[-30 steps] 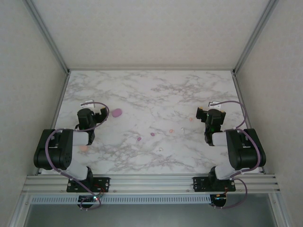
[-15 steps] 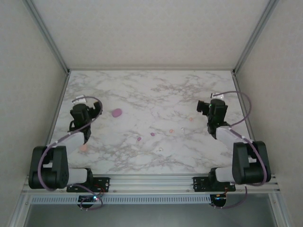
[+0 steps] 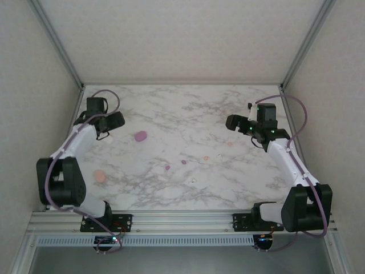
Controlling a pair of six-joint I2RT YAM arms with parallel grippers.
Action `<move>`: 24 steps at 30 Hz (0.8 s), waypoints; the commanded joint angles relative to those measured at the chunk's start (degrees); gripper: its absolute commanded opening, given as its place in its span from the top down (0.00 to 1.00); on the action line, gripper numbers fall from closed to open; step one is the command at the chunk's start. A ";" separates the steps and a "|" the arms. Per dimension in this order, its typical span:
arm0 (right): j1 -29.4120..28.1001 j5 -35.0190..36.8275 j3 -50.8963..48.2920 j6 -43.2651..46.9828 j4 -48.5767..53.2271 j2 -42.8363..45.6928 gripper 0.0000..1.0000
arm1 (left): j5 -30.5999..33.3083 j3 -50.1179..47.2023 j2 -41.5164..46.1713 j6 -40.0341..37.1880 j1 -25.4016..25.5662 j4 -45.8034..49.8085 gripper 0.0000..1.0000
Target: Insert the wireless bluetooth earbuds into the charging case
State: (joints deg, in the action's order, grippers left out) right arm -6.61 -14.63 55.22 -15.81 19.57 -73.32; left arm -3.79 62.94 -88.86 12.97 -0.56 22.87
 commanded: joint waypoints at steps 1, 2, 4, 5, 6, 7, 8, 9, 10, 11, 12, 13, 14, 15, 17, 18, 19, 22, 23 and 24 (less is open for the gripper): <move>-0.95 -4.93 2.46 -1.67 6.03 -0.90 0.04 | -6.30 3.83 -3.55 -1.77 1.36 11.12 0.19; -1.17 -4.95 2.28 -2.03 6.04 -0.93 0.04 | -6.23 4.38 -4.32 -2.02 2.11 11.81 0.19; -1.37 -5.14 1.76 -2.61 6.22 -1.03 0.04 | -6.23 5.19 -5.73 -3.13 4.24 12.83 0.19; -1.50 -5.25 1.50 -2.66 6.26 -1.01 0.04 | -6.23 5.48 -6.35 -3.89 5.21 13.17 0.19; -1.73 -5.30 1.10 -2.88 6.18 -1.05 0.04 | -6.38 5.91 -6.98 -5.09 6.46 13.49 0.20; -1.81 -5.24 0.82 -2.90 6.18 -1.13 0.04 | -6.42 6.48 -7.93 -6.51 7.53 14.05 0.21; -1.98 -5.19 0.53 -2.89 6.19 -1.25 0.03 | -6.32 7.14 -8.80 -7.73 8.31 14.77 0.22; -2.03 -5.16 0.33 -2.89 6.42 -1.36 0.03 | -6.40 8.17 -10.15 -9.16 9.02 15.84 0.23; -2.16 -5.20 0.16 -2.78 6.70 -1.47 0.03 | -6.25 9.53 -11.62 -10.67 9.56 17.17 0.25; -2.20 -5.23 -0.01 -2.70 6.95 -1.43 0.03 | -5.66 10.60 -12.72 -11.62 9.89 18.15 0.26; -2.18 -5.21 -0.20 -2.64 7.21 -1.41 0.03 | -4.95 11.58 -13.80 -12.63 10.09 18.93 0.26; -2.24 -5.07 -0.43 -2.45 7.57 -1.25 0.02 | -4.91 12.46 -14.57 -13.80 10.35 19.58 0.26; -2.26 -4.93 -0.53 -2.38 7.83 -1.14 0.02 | -4.51 13.21 -15.19 -14.79 10.48 19.97 0.25; -2.35 -4.83 -0.68 -2.16 8.34 -1.04 0.02 | -3.61 14.09 -15.88 -15.79 10.78 20.34 0.25; -2.31 -4.53 -0.86 -1.86 9.03 -0.89 0.01 | -3.46 15.82 -17.44 -17.90 11.01 21.05 0.24; -2.34 -4.40 -0.99 -1.77 9.36 -0.81 0.01 | -3.67 17.12 -18.68 -18.88 11.19 21.85 0.23; -2.35 -4.36 -1.12 -1.62 9.43 -0.77 0.01 | -3.93 18.42 -19.84 -19.58 11.47 22.83 0.23; -2.35 -4.23 -1.41 -1.67 9.85 -0.71 0.01 | -4.09 22.02 -23.25 -23.05 12.90 25.52 0.23; -2.35 -4.01 -1.43 -1.80 9.96 -0.68 0.01 | -4.03 22.95 -24.28 -24.25 13.44 26.24 0.23; -2.35 -3.71 -1.43 -1.92 10.21 -0.60 0.01 | -3.97 23.77 -25.15 -25.41 13.93 26.94 0.23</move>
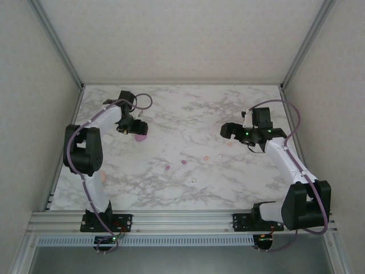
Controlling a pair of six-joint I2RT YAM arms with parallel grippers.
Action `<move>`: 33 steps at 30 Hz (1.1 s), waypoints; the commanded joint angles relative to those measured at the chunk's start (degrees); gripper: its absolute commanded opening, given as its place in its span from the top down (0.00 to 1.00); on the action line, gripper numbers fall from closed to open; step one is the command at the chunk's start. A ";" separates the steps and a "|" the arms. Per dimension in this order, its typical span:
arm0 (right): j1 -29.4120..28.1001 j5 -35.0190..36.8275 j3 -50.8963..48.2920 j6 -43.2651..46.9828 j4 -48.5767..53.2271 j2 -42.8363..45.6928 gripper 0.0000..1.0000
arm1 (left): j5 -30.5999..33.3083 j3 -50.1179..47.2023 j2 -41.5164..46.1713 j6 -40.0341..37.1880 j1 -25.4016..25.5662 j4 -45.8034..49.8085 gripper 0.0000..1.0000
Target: Insert the wireless bluetooth earbuds into the charging case
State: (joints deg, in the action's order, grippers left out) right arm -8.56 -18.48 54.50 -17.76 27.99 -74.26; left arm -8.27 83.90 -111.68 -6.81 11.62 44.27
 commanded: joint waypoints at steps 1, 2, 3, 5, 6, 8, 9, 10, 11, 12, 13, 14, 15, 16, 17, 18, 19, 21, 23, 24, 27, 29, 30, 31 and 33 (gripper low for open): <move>-0.38 0.36 -0.69 -0.07 2.04 0.34 0.01 | 1.06 3.46 -2.98 -6.24 2.09 5.92 0.23; -0.41 0.75 -0.71 -0.21 2.31 0.39 0.01 | 1.99 4.08 -3.61 -6.73 2.33 6.20 0.23; -0.41 0.96 -0.63 -0.23 2.59 0.42 0.01 | 2.34 4.70 -4.18 -7.42 2.51 6.65 0.24; -0.41 1.16 -0.54 -0.18 2.95 0.28 0.01 | 2.85 5.51 -4.85 -8.52 2.67 7.26 0.24; -0.36 1.25 -0.36 -0.20 3.24 0.28 0.01 | 2.91 5.89 -5.12 -9.23 2.73 7.69 0.24; -0.34 1.44 0.12 -0.13 3.82 0.04 0.01 | 3.40 6.32 -5.83 -9.98 2.71 8.26 0.24; -0.41 1.65 0.40 -0.08 4.21 -0.09 0.01 | 3.76 6.49 -6.18 -10.42 2.71 8.35 0.24; -0.36 1.83 0.58 -0.01 4.47 -0.25 0.01 | 3.92 6.67 -6.61 -10.63 2.71 8.58 0.24; -0.41 1.94 0.82 -0.08 4.66 -0.36 0.01 | 3.97 6.99 -7.20 -10.96 2.79 9.04 0.26; -0.39 1.93 1.08 -0.14 4.98 -0.51 0.01 | 3.97 7.55 -7.74 -11.30 2.80 9.88 0.28; -0.40 1.91 1.36 -0.19 5.34 -0.52 0.01 | 4.03 8.08 -8.30 -11.36 2.88 10.69 0.29; -0.41 1.78 1.72 -0.32 5.76 -0.46 0.01 | 4.27 8.61 -8.71 -11.41 2.97 11.32 0.32; -0.47 1.65 1.83 -0.45 5.89 -0.29 0.01 | 4.52 8.79 -8.98 -11.55 3.04 11.58 0.33; -0.48 1.76 1.92 -0.72 5.89 -0.06 0.01 | 4.67 8.82 -9.16 -11.75 3.10 11.62 0.33; -0.49 1.73 2.06 -0.89 5.93 0.08 0.01 | 4.76 8.68 -9.20 -11.91 3.11 11.54 0.34; -0.49 1.86 2.15 -1.07 6.02 0.26 0.01 | 4.80 8.59 -9.14 -12.04 3.18 11.38 0.35; -0.45 1.99 2.19 -1.18 5.97 0.45 0.01 | 4.80 8.40 -9.02 -12.15 3.16 11.11 0.35; -0.48 2.30 2.36 -1.33 6.19 0.53 0.01 | 4.80 8.12 -9.04 -12.30 3.20 10.84 0.36; -0.48 2.32 2.45 -1.64 6.37 0.56 0.01 | 4.83 8.01 -9.26 -12.52 3.19 10.75 0.41; -0.50 2.27 2.53 -1.80 6.38 0.56 0.01 | 4.84 8.00 -9.42 -12.41 3.23 10.82 0.42; -0.49 2.34 2.46 -1.89 6.61 0.51 0.01 | 4.41 7.65 -9.23 -12.18 3.32 10.83 0.47; -0.47 2.72 2.45 -1.98 6.81 0.57 0.01 | 4.14 6.70 -8.61 -12.23 3.46 10.22 0.47; -0.49 2.79 2.37 -1.94 6.75 0.57 0.01 | 4.14 6.06 -8.38 -12.26 3.56 9.74 0.47; -0.45 2.83 2.36 -2.07 6.73 0.59 0.01 | 3.98 5.61 -8.17 -12.20 3.50 9.40 0.47; -0.49 2.83 2.26 -2.39 6.56 0.50 0.01 | 3.49 5.09 -8.27 -12.26 3.59 9.12 0.44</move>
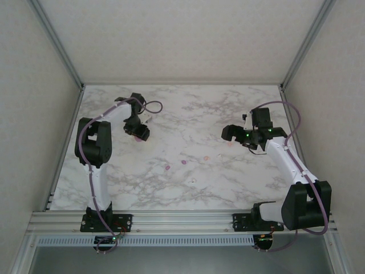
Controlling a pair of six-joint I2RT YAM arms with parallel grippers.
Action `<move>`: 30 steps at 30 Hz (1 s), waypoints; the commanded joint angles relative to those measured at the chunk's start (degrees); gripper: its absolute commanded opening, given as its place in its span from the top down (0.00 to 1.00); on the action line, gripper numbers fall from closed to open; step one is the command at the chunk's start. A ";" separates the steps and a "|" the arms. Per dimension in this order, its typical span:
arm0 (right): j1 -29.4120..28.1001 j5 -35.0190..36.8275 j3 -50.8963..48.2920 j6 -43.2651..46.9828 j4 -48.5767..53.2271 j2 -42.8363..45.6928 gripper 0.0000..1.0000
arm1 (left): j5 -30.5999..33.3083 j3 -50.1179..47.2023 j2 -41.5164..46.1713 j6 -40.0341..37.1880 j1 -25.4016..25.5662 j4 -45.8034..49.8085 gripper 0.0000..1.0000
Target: Insert the wireless bluetooth earbuds into the charging case
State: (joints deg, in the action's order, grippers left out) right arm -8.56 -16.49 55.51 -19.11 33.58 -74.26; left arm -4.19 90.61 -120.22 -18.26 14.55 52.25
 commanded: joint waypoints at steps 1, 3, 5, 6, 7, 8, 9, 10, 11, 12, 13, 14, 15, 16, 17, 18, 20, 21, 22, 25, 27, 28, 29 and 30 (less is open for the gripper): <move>-0.58 0.83 1.26 -1.20 0.88 0.52 0.01 | -0.52 -1.71 0.24 -0.72 0.71 1.17 0.44; -0.57 0.71 1.18 -1.45 0.69 0.33 0.01 | -0.30 -1.99 0.15 -0.58 0.83 0.97 0.44; -0.58 0.59 1.25 -1.77 0.69 0.29 0.01 | -0.21 -2.42 0.60 -0.55 0.83 0.37 0.45; -0.58 0.64 1.19 -1.79 0.69 0.31 0.01 | -0.25 -2.75 0.93 -0.48 0.84 0.01 0.46; -0.51 0.63 1.18 -1.83 0.62 0.29 0.01 | -0.29 -2.89 1.21 -0.43 0.84 -0.13 0.48; -0.53 0.66 1.18 -1.86 0.69 0.32 0.01 | -0.36 -2.98 1.51 -0.46 0.84 -0.26 0.51; -0.55 0.66 1.18 -1.96 0.67 0.36 0.01 | -0.51 -2.98 1.86 -0.46 0.92 -0.22 0.55; -0.57 0.65 1.18 -2.06 0.69 0.39 0.01 | -0.77 -3.01 2.23 -0.46 0.99 -0.14 0.59; -0.58 0.50 1.14 -2.33 0.56 0.35 0.01 | -1.12 -3.13 2.87 -0.37 1.08 -0.20 0.62; -0.58 0.59 1.10 -2.83 0.40 0.40 0.01 | -1.47 -3.45 3.76 -0.19 1.27 -0.45 0.63; -0.59 0.57 1.01 -3.19 0.22 0.35 0.01 | -1.88 -3.87 4.68 -0.10 1.44 -0.84 0.64; -0.60 0.34 0.88 -3.77 -0.07 0.39 0.01 | -2.41 -4.32 6.03 0.02 1.74 -1.23 0.67; -0.64 -0.04 0.85 -4.43 -0.38 0.38 0.01 | -3.01 -4.83 7.64 0.28 2.17 -1.67 0.68; -0.61 -0.39 0.77 -5.04 -0.76 0.42 0.01 | -3.68 -5.35 9.07 0.29 2.68 -2.15 0.68; -0.63 -0.92 0.67 -5.79 -1.33 0.44 0.01 | -4.37 -5.88 10.98 0.37 3.30 -2.69 0.69; -0.67 -1.49 0.57 -6.41 -1.76 0.52 0.01 | -4.88 -6.30 12.56 0.55 3.92 -3.11 0.69; -0.64 -2.91 0.40 -8.05 -3.08 0.55 0.01 | -6.45 -6.95 16.16 0.54 5.66 -3.81 0.70; -0.65 -3.52 0.39 -8.75 -3.70 0.62 0.01 | -6.98 -7.23 17.66 0.75 6.49 -4.15 0.71; -0.67 -4.23 0.31 -9.61 -4.30 0.70 0.02 | -7.88 -7.37 19.16 0.94 7.45 -4.58 0.72; -0.66 -8.37 0.22 -11.95 -6.66 1.02 0.03 | -10.05 -7.23 22.86 1.50 10.84 -5.28 0.73; -0.72 -12.02 0.22 -13.43 -8.88 1.03 0.06 | -10.40 -7.01 24.63 1.49 13.48 -6.00 0.74; -0.78 -13.93 0.28 -14.57 -10.00 1.03 0.06 | -10.75 -7.16 25.32 1.38 14.80 -6.79 0.75; -0.97 -15.74 0.47 -16.14 -10.87 0.76 0.07 | -11.85 -7.25 25.87 0.80 15.75 -7.50 0.76; -1.03 -17.35 0.64 -17.22 -11.93 0.65 0.08 | -13.38 -7.49 26.43 -0.27 16.51 -7.94 0.76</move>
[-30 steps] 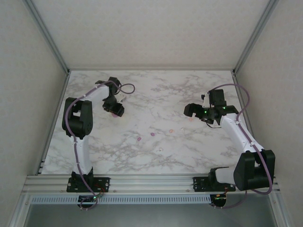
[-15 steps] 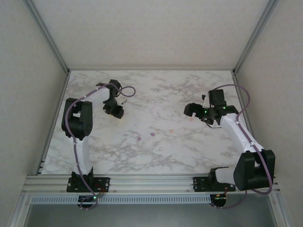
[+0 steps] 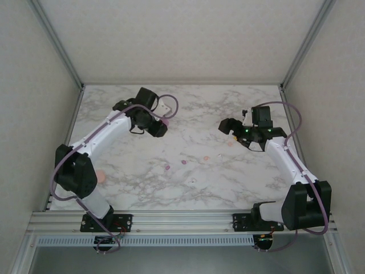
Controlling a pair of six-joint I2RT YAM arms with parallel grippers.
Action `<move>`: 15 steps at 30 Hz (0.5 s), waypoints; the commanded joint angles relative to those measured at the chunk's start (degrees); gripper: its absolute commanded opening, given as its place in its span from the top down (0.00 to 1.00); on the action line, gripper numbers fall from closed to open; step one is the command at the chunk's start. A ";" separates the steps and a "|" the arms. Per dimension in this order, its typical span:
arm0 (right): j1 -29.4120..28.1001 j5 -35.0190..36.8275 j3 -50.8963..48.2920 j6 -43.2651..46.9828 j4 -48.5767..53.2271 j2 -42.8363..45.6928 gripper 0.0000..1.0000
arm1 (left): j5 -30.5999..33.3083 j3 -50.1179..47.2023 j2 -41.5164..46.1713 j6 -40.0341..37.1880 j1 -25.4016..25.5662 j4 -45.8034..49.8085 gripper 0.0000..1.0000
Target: Insert the wireless bluetooth earbuds into the charging case
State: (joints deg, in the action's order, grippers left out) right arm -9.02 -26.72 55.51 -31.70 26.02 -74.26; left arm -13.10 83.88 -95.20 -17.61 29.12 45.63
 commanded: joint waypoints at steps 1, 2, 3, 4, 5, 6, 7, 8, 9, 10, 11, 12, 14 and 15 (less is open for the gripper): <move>-0.88 -8.87 0.95 -5.78 -5.20 0.39 0.10 | -5.29 -1.05 1.88 -2.29 2.90 -2.13 0.77; -1.34 -10.49 1.34 -6.62 -6.17 0.06 0.12 | -5.39 -1.32 2.47 -3.61 3.94 -2.85 0.78; -1.72 -11.49 1.75 -7.15 -6.71 -0.13 0.15 | -5.56 -1.51 2.73 -5.17 4.74 -3.35 0.78; -2.20 -12.03 2.33 -7.82 -6.78 -0.52 0.17 | -5.95 -1.65 3.27 -6.96 5.68 -3.79 0.78; -2.70 -12.84 2.94 -8.04 -6.95 -0.91 0.18 | -6.15 -1.74 3.67 -8.34 6.54 -4.40 0.79; -3.10 -13.90 3.47 -8.12 -7.31 -1.31 0.20 | -6.59 -1.80 3.88 -9.46 7.16 -4.78 0.79; -3.47 -15.24 3.94 -8.36 -7.83 -1.93 0.22 | -7.38 -1.71 4.09 -10.68 7.73 -5.19 0.80; -3.76 -16.61 4.21 -9.03 -8.93 -2.45 0.26 | -8.25 -1.49 4.22 -11.64 8.16 -5.43 0.80; -4.16 -18.46 4.34 -9.79 -10.39 -2.91 0.29 | -8.81 -1.22 4.12 -12.30 8.52 -5.51 0.80; -4.52 -19.95 4.58 -10.39 -11.72 -3.36 0.30 | -9.12 -0.70 3.95 -12.83 9.00 -5.42 0.80; -5.02 -21.14 4.98 -10.82 -12.46 -3.87 0.32 | -9.22 -0.05 3.74 -13.18 9.34 -5.13 0.80; -5.52 -21.70 5.36 -10.93 -12.88 -4.20 0.34 | -9.37 0.45 3.62 -13.45 9.64 -4.87 0.80; -6.66 -22.57 6.27 -10.92 -13.26 -5.06 0.36 | -9.75 1.65 3.07 -13.86 10.02 -3.89 0.79; -7.24 -23.26 6.60 -11.00 -13.88 -5.63 0.37 | -9.75 2.30 2.87 -13.86 10.20 -3.44 0.80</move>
State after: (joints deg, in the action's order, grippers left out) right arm -14.79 -45.30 59.64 -41.43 15.29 -78.81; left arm -20.60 83.13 -93.14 -28.84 38.72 41.32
